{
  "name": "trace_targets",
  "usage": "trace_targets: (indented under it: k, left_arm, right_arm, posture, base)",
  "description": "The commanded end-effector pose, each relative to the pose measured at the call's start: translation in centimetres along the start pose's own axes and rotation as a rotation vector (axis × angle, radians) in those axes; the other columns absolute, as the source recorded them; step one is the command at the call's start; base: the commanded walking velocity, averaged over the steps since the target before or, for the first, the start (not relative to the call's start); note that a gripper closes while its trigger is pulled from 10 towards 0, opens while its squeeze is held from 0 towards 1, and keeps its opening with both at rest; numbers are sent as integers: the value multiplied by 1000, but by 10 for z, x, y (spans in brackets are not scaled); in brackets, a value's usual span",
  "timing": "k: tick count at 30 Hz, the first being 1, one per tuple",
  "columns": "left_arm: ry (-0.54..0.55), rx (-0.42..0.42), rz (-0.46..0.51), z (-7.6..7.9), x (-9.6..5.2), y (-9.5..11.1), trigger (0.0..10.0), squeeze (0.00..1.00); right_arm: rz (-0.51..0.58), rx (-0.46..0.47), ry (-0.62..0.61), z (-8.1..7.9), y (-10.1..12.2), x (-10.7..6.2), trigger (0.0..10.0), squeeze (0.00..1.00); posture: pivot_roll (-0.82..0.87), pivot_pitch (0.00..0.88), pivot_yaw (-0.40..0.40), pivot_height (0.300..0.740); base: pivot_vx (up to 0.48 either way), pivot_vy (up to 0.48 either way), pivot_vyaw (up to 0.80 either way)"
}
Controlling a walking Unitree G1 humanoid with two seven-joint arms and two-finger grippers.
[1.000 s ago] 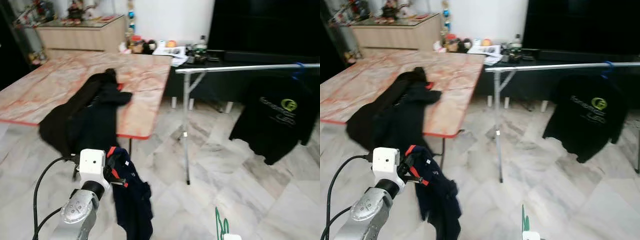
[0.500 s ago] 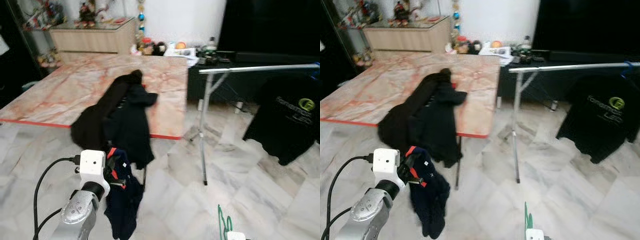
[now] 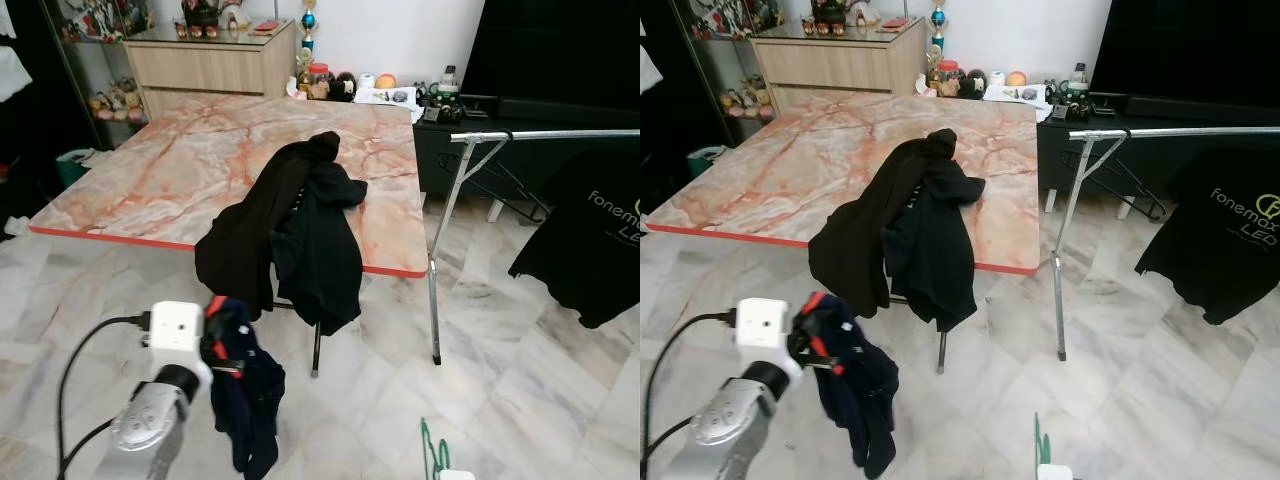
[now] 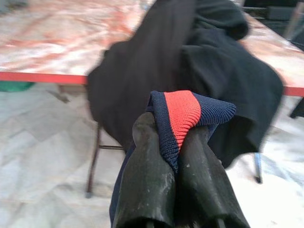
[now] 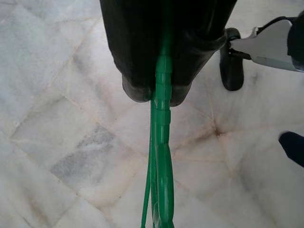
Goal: Hang hanger
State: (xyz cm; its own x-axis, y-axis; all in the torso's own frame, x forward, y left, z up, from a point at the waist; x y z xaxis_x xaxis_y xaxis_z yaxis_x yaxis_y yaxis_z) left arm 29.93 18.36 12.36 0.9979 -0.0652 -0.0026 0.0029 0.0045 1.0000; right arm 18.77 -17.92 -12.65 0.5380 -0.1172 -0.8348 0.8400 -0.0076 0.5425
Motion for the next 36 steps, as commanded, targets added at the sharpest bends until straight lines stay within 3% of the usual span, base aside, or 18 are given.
trace_targets:
  k: [1, 3, 5, 7, 12, 19, 24, 36]
  left_arm:
    - [5, 30, 23, -6, -4, 2, 10000, 0]
    - [10, 38, 23, -10, -6, 2, 10000, 0]
    - [47, 70, 45, -28, -8, 11, 10000, 0]
    - [51, 74, 48, -31, -8, 12, 10000, 0]
    - [37, 89, 66, -28, -6, 18, 10000, 0]
    - [11, 91, 72, -18, -5, 17, 10000, 0]
    - [9, 91, 66, -19, -6, 16, 10000, 0]
    - [33, 167, 42, -44, -14, 11, 10000, 0]
  right_arm:
    - [-8, 7, 0, 1, -4, -1, 10000, 0]
    - [-8, 8, 0, 1, -4, -1, 10000, 0]
    - [0, 6, -3, 2, -2, 0, 10000, 0]
    - [1, 5, -3, 2, -2, 0, 10000, 0]
    - [21, 0, 1, -2, 5, 0, 10000, 0]
    - [31, 0, -1, -4, 8, 1, 10000, 0]
    - [28, 1, -9, 4, 6, 0, 10000, 0]
    - [-11, -11, -7, 5, -9, -2, 10000, 0]
  posture:
    - [83, 0, 26, 740]
    - [83, 0, 26, 740]
    - [96, 0, 22, 740]
    - [96, 0, 22, 740]
    - [98, 11, 16, 740]
    - [97, 24, 15, 740]
    - [103, 32, 13, 740]
    - [107, 47, 3, 740]
  base:
    - [0, 0, 0]
    - [0, 0, 0]
    - [0, 0, 0]
    - [0, 0, 0]
    - [0, 0, 0]
    - [0, -434, 0]
    - [0, -456, 0]
    - [0, 0, 0]
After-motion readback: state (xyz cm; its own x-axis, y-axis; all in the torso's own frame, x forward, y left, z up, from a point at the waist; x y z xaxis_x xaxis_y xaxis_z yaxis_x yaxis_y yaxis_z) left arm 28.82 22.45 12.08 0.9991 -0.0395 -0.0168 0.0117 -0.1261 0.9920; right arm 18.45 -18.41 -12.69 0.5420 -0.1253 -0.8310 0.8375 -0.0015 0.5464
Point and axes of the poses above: a point about 5 cm out from each wrist's last joint towards the gripper, its own x axis pointing out of the wrist towards the gripper, its own y axis along the axis of the wrist's last joint, z = x × y, the point moved 4 cm from there along x, pointing out of the wrist towards the gripper
